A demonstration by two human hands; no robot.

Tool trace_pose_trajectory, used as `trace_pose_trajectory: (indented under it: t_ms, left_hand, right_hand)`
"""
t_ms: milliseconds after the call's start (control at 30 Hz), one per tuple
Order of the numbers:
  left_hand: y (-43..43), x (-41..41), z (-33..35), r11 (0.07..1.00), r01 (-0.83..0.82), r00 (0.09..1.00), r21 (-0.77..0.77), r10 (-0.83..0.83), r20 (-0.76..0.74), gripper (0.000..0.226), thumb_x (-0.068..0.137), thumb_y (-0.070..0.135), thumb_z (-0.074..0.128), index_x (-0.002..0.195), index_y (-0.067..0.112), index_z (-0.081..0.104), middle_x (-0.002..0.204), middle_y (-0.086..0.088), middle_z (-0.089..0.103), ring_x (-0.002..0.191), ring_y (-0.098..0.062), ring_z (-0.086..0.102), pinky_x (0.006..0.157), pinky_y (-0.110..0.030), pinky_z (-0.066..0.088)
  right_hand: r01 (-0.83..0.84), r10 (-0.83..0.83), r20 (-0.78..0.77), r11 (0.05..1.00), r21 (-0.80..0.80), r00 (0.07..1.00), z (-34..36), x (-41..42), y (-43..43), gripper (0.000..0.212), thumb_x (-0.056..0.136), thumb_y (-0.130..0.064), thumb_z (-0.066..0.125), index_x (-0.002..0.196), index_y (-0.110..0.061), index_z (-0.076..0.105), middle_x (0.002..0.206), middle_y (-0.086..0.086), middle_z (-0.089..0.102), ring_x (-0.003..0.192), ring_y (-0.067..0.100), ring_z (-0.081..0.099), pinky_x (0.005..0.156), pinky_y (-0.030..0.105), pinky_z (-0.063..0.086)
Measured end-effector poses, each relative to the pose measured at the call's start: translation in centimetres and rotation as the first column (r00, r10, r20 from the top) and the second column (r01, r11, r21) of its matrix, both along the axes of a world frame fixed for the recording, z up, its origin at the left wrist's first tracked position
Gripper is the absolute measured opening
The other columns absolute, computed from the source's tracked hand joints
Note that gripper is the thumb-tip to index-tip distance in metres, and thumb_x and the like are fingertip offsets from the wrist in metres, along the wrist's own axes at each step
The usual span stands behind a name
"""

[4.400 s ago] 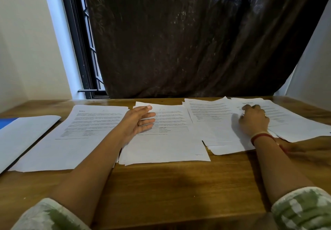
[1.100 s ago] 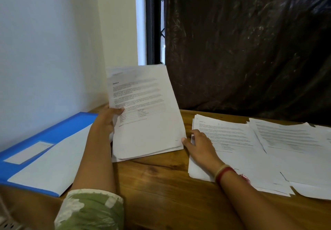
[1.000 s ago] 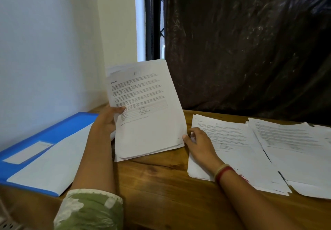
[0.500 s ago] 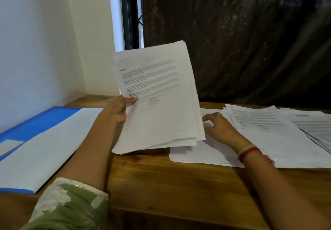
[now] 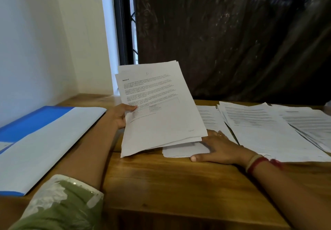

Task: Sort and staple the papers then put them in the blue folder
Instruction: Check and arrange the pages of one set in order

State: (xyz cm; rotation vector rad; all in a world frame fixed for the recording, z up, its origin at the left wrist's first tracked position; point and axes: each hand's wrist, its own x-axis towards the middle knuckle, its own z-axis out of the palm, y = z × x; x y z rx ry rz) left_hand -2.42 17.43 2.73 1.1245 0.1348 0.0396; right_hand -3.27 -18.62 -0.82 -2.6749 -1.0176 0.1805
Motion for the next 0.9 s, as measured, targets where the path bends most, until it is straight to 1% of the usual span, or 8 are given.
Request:
trace_pose_trajectory:
  t_ms: [133,267,400,467,567,667,800,900]
  left_hand:
    - [0.0,0.2,0.0,0.999,0.021,1.0,0.025,-0.021,-0.01,0.078,0.064,-0.008,0.072,0.137,0.011,0.052,0.135,-0.013,0.057,0.122,-0.034,0.056,0.099,-0.051,0.047]
    - [-0.7,0.3,0.0,0.997,0.055,0.998,0.048,-0.055,-0.002,0.071,0.069,-0.005,0.067,0.136,0.008,0.052,0.134,-0.015,0.057,0.125,-0.036,0.053,0.095,-0.049,0.049]
    - [-1.1,0.5,0.0,0.994,0.07,0.997,0.083,-0.071,0.007,0.073,0.067,-0.006,0.072,0.136,0.006,0.052,0.134,-0.017,0.057,0.123,-0.037,0.054,0.104,-0.053,0.042]
    - [-1.3,0.7,-0.1,0.995,0.069,0.998,0.077,-0.069,0.002,0.071,0.068,-0.007,0.071,0.135,0.005,0.052,0.134,-0.018,0.056,0.124,-0.038,0.053,0.105,-0.053,0.041]
    - [-1.8,0.9,-0.2,0.995,0.088,0.996,0.047,-0.086,-0.038,0.069,0.071,-0.008,0.068,0.137,0.004,0.05,0.136,-0.018,0.054,0.124,-0.037,0.053,0.104,-0.053,0.042]
    - [-2.8,0.8,-0.1,0.994,0.099,0.994,0.053,-0.095,-0.062,0.054,0.083,-0.008,0.056,0.134,0.005,0.052,0.133,-0.017,0.057,0.123,-0.036,0.054,0.091,-0.048,0.052]
    - [-2.8,0.4,0.5,0.995,0.08,0.996,0.053,-0.077,-0.053,0.056,0.082,-0.006,0.057,0.136,0.006,0.051,0.134,-0.017,0.057,0.124,-0.035,0.053,0.084,-0.047,0.055]
    - [-1.9,-0.2,0.9,0.998,0.019,0.997,0.058,-0.015,-0.076,0.053,0.085,-0.006,0.056,0.136,0.008,0.052,0.133,-0.015,0.058,0.123,-0.034,0.055,0.081,-0.047,0.056]
  right_hand:
    - [0.047,-0.044,-0.032,0.993,0.104,0.999,0.1,1.0,1.1,0.102,0.058,-0.099,0.036,0.146,-0.051,0.018,0.156,-0.018,0.028,0.145,0.017,0.027,0.12,0.052,0.012]
    - [0.076,-0.074,-0.041,0.995,0.063,0.996,1.2,1.7,2.4,0.115,0.056,-0.099,0.019,0.149,-0.031,0.024,0.156,-0.001,0.031,0.144,0.024,0.027,0.122,0.046,0.008]
    - [0.084,-0.071,-0.087,0.986,0.148,0.994,0.9,2.8,2.7,0.058,0.091,-0.059,0.045,0.141,-0.035,0.029,0.153,-0.004,0.034,0.143,0.02,0.028,0.12,0.034,0.002]
    - [0.118,-0.092,-0.105,0.955,0.274,0.99,1.4,2.6,2.4,0.036,0.096,-0.041,0.052,0.127,-0.041,0.034,0.138,-0.018,0.043,0.132,0.007,0.038,0.109,0.023,0.013]
    - [0.295,-0.204,-0.214,0.676,0.675,0.955,2.8,2.3,1.9,0.039,0.076,-0.058,0.063,0.108,-0.038,0.058,0.114,-0.025,0.058,0.109,0.008,0.057,0.094,0.03,0.046]
    - [0.38,-0.205,-0.321,0.473,0.795,0.925,3.1,2.7,1.3,0.03,0.084,-0.051,0.063,0.104,-0.029,0.068,0.108,-0.009,0.07,0.102,0.018,0.065,0.091,0.042,0.054]
    - [0.313,-0.226,-0.217,0.696,0.647,0.95,1.7,2.9,1.0,0.024,0.089,-0.045,0.063,0.108,-0.031,0.064,0.117,-0.006,0.068,0.102,0.019,0.066,0.091,0.043,0.055]
    - [0.264,-0.285,0.037,0.923,0.28,0.958,1.2,3.5,0.9,0.05,0.088,-0.054,0.059,0.133,-0.035,0.047,0.146,-0.003,0.046,0.128,0.024,0.047,0.11,0.048,0.037]
